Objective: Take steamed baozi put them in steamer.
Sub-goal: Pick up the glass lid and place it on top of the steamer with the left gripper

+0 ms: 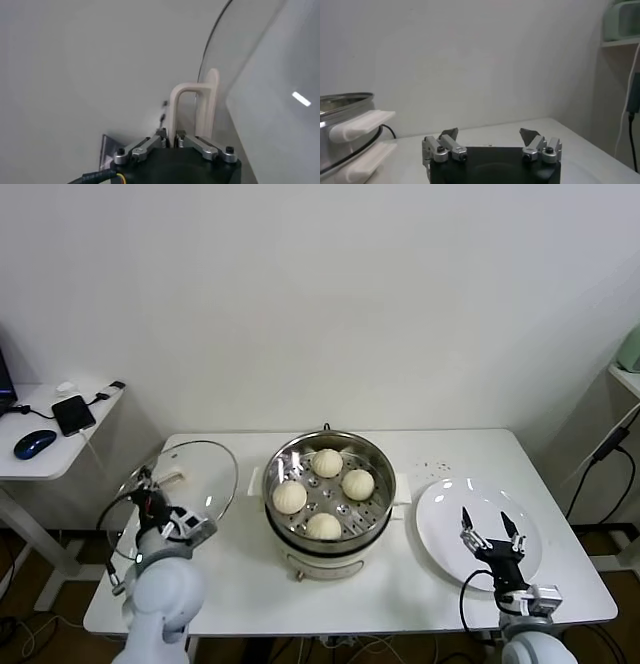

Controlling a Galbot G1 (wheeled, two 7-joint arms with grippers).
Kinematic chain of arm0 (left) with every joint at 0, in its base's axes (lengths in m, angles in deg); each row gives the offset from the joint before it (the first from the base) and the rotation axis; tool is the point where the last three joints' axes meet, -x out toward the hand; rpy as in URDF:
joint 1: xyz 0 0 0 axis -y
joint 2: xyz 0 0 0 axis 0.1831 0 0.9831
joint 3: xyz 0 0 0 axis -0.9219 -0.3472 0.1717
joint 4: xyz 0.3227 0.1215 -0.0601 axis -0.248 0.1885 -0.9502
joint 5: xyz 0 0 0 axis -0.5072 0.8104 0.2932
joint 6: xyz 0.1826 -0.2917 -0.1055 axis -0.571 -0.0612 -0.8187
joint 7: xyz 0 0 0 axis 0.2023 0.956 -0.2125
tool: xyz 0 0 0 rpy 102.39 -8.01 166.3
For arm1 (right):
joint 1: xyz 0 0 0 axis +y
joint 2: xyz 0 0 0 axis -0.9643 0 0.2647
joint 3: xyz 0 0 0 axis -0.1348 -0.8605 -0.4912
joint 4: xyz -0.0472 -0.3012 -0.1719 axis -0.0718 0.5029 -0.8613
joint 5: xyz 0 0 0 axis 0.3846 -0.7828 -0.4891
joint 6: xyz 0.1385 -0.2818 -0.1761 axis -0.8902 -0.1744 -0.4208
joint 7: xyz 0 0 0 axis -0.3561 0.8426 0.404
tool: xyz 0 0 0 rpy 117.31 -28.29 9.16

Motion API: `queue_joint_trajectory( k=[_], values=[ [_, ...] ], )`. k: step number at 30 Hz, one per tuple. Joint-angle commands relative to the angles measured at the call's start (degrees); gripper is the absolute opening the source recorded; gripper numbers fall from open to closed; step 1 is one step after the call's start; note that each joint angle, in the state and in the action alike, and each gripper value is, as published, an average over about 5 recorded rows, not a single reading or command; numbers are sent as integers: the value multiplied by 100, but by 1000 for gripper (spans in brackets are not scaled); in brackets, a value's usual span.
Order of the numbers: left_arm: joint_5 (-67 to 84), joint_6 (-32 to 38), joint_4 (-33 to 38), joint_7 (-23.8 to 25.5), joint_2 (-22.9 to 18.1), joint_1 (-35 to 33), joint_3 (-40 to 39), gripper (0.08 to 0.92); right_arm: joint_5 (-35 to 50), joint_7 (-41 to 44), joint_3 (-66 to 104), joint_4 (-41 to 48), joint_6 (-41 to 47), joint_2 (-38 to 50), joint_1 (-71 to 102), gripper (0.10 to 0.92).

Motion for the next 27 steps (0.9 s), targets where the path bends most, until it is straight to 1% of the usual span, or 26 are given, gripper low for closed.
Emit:
queue_joint_trajectory(
  k=[1,4,10,17,23,27],
  values=[
    [-1413,-444,801,473,-459,130,-1409,170,-35,-3,0,-24,-21,-22,83,823],
    [-1643,-401,457,452,-604,285,-1921,170,-65,-14,11,-48,-16,-52,107,823],
    [-1755,-386,-155,448,-1055,650,-2496,170,-106,16,100,-142,4,-90,194,823],
    [-1807,-409,-572,397,-1072,961,-3081,170,-69,66,124,-108,7,52,350,823],
    [-1410,-476,-911,211,-1072,1139,-3505,170,-9,68,125,-72,-6,234,451,823],
    [-1273,-459,-1163,-11,-1072,1233,-3591,170,-21,69,123,-66,6,209,424,823]
  ],
)
